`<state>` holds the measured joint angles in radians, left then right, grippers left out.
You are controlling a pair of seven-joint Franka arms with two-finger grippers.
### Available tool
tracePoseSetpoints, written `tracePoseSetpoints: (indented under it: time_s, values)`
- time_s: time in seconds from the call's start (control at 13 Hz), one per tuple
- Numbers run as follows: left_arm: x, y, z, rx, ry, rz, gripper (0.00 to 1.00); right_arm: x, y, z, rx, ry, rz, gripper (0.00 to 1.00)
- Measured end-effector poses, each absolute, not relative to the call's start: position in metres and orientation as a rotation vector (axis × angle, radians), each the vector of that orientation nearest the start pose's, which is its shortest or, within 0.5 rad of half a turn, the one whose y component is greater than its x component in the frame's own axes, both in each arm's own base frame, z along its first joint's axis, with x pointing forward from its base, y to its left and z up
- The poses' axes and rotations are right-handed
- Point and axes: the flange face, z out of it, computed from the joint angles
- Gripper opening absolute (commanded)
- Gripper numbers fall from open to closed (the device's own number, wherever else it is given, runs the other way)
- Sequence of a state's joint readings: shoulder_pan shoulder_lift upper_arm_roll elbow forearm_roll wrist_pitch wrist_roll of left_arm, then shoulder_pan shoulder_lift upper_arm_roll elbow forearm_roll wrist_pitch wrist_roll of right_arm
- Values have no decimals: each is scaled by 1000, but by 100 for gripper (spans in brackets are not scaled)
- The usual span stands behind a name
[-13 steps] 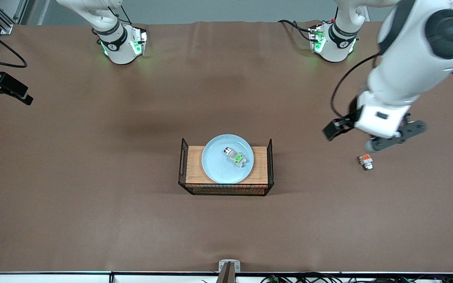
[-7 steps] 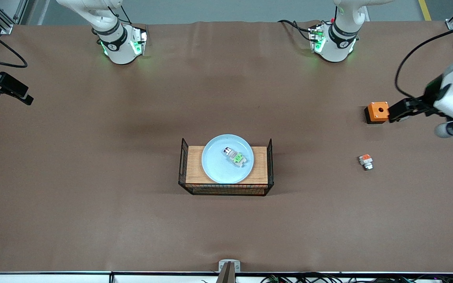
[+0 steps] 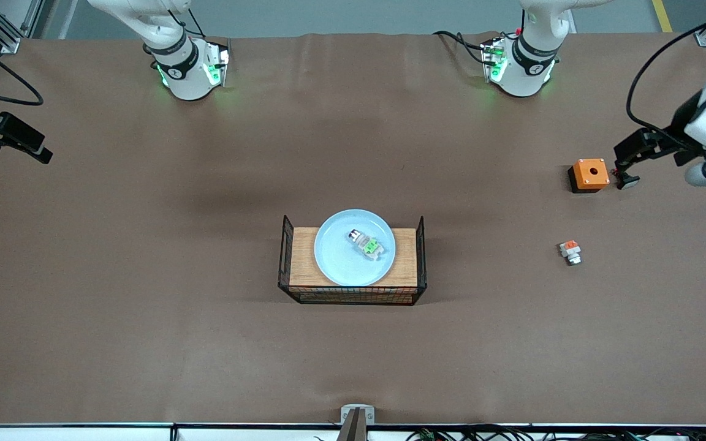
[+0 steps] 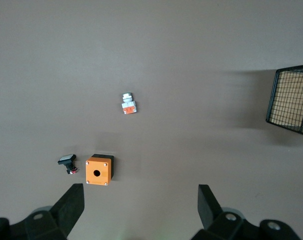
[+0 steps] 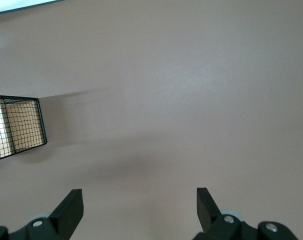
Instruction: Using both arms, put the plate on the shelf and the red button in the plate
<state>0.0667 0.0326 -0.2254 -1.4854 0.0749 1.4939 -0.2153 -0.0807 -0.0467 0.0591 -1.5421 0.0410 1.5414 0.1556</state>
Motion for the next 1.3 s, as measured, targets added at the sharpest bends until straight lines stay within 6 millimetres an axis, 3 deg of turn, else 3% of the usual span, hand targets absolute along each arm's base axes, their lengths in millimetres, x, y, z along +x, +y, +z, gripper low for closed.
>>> tracePoseSetpoints:
  time_s: [0.31,0.77,1.3]
  values:
    - [528,-64,648,-3074,-62,9,100,537,-6,661,-3088,270,-67,100]
    - [527,-60,659,-3078,-69,-27,100,537,-6,661,-3088,270,-67,100]
    - [527,-60,655,-3076,-70,6,100,537,-6,661,-3088,269,-67,100]
